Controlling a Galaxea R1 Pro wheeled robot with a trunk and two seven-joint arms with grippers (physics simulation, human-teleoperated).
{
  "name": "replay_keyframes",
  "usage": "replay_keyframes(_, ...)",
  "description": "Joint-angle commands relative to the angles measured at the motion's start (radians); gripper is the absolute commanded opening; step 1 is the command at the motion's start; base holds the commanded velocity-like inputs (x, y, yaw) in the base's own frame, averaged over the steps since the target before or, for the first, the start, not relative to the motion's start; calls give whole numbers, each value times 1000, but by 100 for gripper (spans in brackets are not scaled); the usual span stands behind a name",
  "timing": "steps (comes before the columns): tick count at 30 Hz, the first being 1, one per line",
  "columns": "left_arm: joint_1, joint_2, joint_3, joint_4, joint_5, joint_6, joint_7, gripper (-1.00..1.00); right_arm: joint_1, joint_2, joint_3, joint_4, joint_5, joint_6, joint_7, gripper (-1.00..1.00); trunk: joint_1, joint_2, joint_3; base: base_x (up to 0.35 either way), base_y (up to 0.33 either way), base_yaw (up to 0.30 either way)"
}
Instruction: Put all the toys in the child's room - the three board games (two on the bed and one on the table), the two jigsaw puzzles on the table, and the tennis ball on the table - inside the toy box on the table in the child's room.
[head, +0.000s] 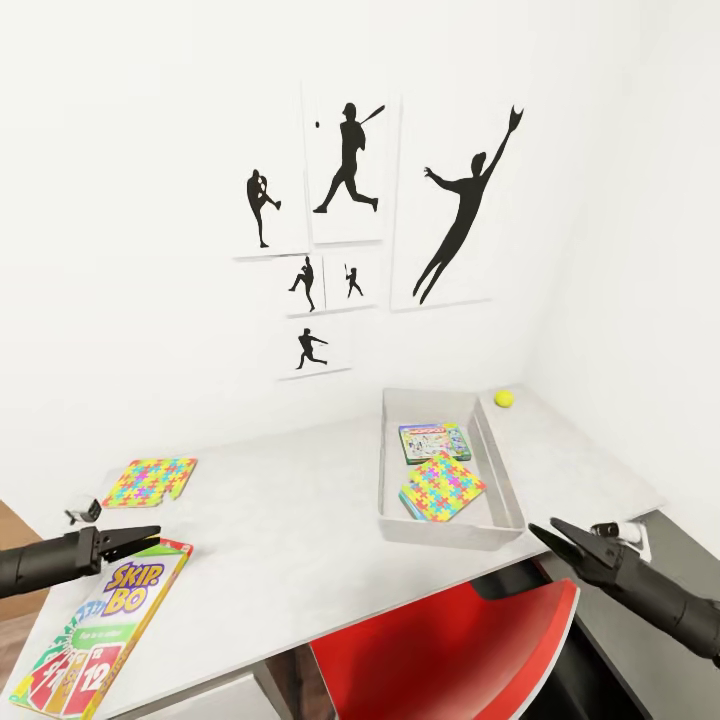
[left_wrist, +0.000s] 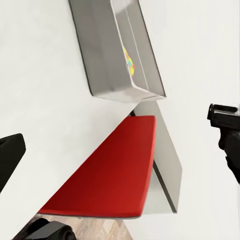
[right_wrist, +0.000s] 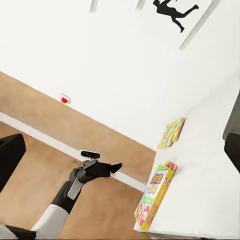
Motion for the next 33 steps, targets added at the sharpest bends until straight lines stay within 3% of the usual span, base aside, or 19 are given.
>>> replay_keyframes(1, -1, 0, -1, -4, 4, 11, -4, 100, 16, 0, -1, -7, -4, 3, 8, 100, 1, -2, -2, 0, 0, 0)
replay_keyframes(10, -1, 0, -2, -11, 14, 12, -4, 100, 95, 19, -7, -18, -3, -7, 22, 100, 1, -2, -1, 0, 0, 0)
replay_keyframes(24, -1, -3, -2, -12, 16, 12, -4, 100, 109, 26, -15, -22, -4, -42, 50, 100, 1, -2, 19, 0, 10, 37)
replay_keyframes(33, -1, -3, -2, -12, 16, 12, -4, 100, 110, 26, -15, -22, -3, -44, 54, 100, 1, -2, 33, -19, 184, 140)
